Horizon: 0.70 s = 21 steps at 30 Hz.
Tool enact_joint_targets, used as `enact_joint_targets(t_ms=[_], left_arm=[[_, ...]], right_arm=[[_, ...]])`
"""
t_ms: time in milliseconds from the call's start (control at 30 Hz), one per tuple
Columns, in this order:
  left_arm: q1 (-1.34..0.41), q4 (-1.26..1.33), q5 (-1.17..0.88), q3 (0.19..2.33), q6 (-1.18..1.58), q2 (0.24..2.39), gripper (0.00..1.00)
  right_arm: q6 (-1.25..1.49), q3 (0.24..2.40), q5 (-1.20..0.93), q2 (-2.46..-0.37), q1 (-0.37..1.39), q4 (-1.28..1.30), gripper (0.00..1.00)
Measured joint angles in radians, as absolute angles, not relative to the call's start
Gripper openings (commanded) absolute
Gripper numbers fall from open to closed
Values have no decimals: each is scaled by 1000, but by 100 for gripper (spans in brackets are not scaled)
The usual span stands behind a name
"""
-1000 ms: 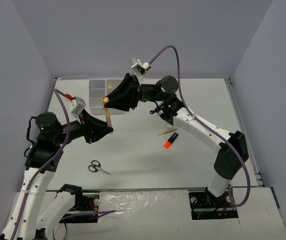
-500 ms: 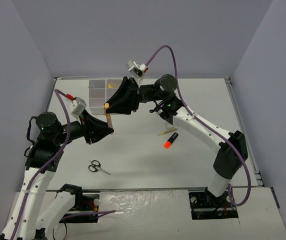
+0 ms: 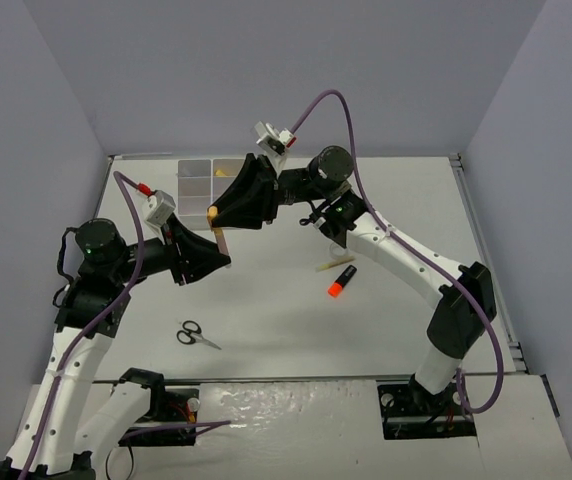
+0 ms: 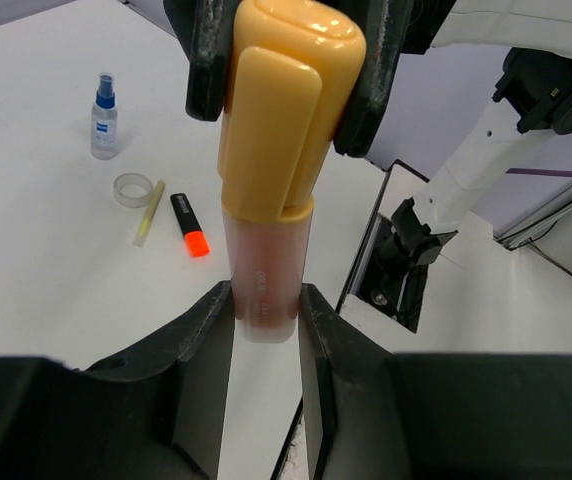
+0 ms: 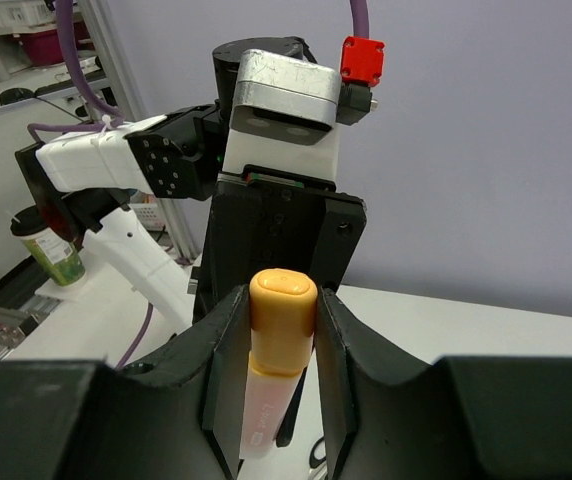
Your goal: Sort the stationery into containers
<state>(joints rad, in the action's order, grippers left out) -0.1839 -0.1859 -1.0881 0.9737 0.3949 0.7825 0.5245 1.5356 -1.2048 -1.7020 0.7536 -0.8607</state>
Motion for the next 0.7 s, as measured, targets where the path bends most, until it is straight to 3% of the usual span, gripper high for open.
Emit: enact_joint_targets(t_ms=[300,700], left_arm=[[-181,-207,-1124,986,370,792,0],[-180,-358,-1079,1018,206,791,0]], right_arm=[[512,1535,-1218,-1694,753,-837,2],[395,1529,-1223,-1670,754,-686,28]])
